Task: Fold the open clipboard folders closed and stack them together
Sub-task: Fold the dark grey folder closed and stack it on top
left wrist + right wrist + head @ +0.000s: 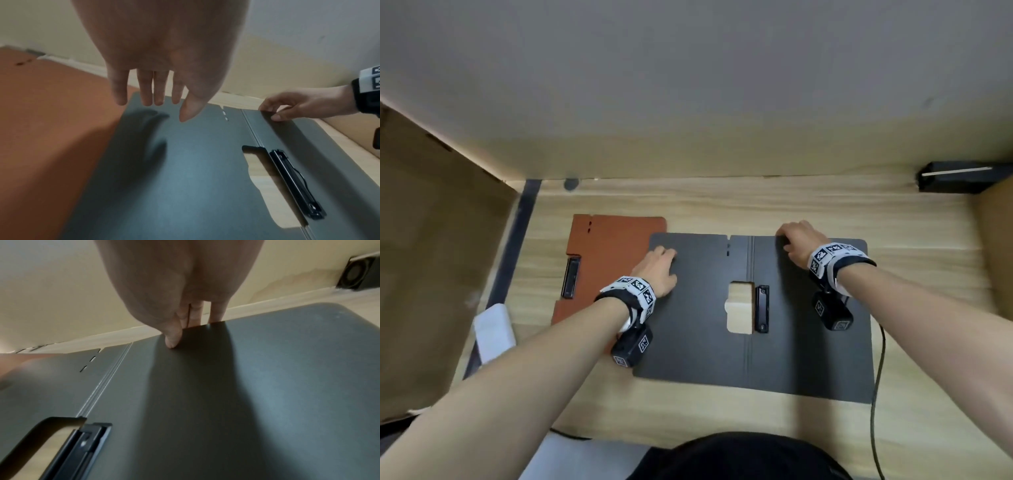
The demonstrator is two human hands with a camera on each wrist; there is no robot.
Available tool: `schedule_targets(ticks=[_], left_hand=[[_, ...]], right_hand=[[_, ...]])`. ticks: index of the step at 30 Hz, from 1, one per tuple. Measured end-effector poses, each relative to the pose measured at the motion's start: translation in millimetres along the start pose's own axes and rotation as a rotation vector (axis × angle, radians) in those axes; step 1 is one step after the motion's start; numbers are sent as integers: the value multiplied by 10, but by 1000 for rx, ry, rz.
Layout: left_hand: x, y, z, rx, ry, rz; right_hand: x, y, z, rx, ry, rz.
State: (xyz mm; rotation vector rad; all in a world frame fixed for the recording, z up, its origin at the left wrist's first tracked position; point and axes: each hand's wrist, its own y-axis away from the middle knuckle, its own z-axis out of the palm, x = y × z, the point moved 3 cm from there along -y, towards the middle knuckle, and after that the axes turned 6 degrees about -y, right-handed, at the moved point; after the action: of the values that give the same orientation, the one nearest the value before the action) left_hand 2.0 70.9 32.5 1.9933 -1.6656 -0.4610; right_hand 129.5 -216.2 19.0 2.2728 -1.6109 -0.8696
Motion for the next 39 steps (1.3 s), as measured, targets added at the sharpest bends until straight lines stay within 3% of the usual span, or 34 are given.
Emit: schedule_targets(ticks=[5,10,21,29,32,35,39], left_hand=[[-142,56,312,-124,36,-43],[-96,57,317,-165,26,-40],[-34,141,246,-208,-4,-13],[-78,181,313,-212,2,10],[-154,198,355,-187,53,24],[-244,234,382,-78,117,15],[-429,293,426,49,174,-154]], right_hand=[[96,-151,213,29,14,-60],[192,-78,320,87,-56,-60],[377,691,700,-74,-42,-20],[213,1147,1029,-77,-103,44],[128,1283,1157,-80,-119,67],[30,1388,1268,-90,-120,98],[-99,1460,1351,-95,-101,138]])
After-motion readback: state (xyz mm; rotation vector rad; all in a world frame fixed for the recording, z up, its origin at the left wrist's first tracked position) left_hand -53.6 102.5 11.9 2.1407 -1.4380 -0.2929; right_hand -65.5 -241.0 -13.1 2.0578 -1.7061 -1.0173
